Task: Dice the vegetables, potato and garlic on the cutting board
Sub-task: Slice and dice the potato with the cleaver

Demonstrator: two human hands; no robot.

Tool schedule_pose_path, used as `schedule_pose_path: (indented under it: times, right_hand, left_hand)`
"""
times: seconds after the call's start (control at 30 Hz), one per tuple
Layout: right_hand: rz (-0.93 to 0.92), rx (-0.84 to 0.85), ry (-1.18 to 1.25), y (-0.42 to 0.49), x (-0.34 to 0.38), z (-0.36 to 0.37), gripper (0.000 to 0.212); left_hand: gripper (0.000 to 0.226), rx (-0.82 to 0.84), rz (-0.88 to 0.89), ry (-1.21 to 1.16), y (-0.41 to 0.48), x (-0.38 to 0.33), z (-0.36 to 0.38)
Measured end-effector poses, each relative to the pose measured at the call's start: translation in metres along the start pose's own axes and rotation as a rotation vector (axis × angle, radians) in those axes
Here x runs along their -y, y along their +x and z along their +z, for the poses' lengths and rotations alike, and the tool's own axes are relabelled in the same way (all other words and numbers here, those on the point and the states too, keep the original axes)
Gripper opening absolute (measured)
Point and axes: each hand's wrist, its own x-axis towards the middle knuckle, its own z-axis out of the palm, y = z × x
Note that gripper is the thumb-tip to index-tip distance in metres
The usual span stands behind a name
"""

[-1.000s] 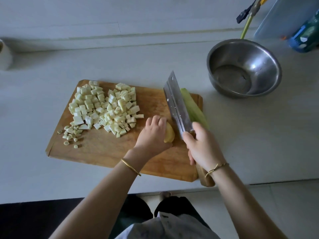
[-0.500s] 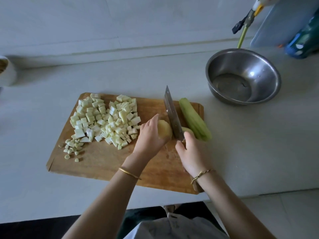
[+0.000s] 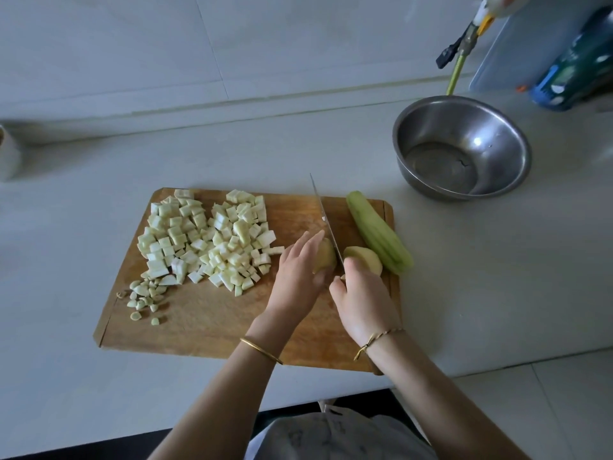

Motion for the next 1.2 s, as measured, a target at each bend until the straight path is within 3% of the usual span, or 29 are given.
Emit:
schedule_pose_path:
  times: [0.13, 0.27, 0.47, 1.2]
  right_hand:
    - [0.018, 0.011, 0.041, 0.005, -0.007, -0.006, 0.024]
    - [0.037, -0.009, 0.154, 0.007, -0.013, -0.021, 0.014]
    - [0.044, -0.057, 0.262, 0.004, -0.012, -0.031, 0.030]
    - [-0.004, -0.010, 0.249, 0.005, 0.001, -0.034, 0.032]
  left_hand:
    - [0.065, -0.026, -0.008, 0.000, 0.000, 0.001, 0.001]
    - [0.069, -0.038, 0.001, -0.011, 0.000, 0.002, 0.000]
    - [0.049, -0.114, 0.043, 0.004, -0.003, 0.000, 0.000]
    - [0.045, -0.146, 0.030, -0.043, -0.005, 0.004, 0.006]
